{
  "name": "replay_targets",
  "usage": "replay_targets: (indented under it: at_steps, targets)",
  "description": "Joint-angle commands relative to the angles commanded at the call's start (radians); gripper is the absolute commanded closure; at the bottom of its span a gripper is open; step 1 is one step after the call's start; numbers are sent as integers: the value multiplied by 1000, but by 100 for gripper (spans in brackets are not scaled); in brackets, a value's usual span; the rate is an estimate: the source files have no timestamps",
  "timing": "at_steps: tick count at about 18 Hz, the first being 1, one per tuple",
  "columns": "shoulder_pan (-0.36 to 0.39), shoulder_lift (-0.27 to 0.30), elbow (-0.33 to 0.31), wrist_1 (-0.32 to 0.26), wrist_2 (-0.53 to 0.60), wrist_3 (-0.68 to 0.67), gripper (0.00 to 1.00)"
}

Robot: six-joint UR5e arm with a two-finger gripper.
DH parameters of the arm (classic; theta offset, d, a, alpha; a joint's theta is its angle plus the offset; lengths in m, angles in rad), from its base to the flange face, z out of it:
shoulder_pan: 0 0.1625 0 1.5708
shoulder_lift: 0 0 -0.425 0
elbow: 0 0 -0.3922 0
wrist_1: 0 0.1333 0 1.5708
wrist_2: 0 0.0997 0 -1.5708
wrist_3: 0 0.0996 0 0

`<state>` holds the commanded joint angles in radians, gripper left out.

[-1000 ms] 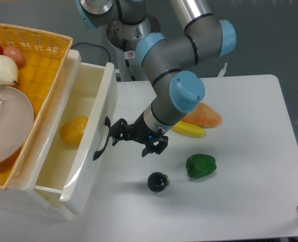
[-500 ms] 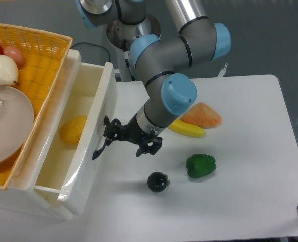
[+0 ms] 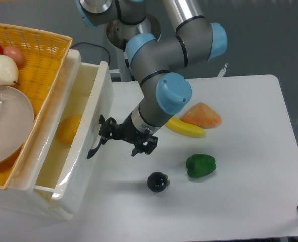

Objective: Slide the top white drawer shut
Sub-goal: 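Keep pushing the drawer front until it sits flush with the unit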

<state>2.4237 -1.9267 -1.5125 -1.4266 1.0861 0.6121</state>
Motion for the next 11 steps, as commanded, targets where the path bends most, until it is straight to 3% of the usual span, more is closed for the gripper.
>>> replay_targets:
  at_steps: [11]
  targets:
    - [-31,8,2,0,-3,0,0]
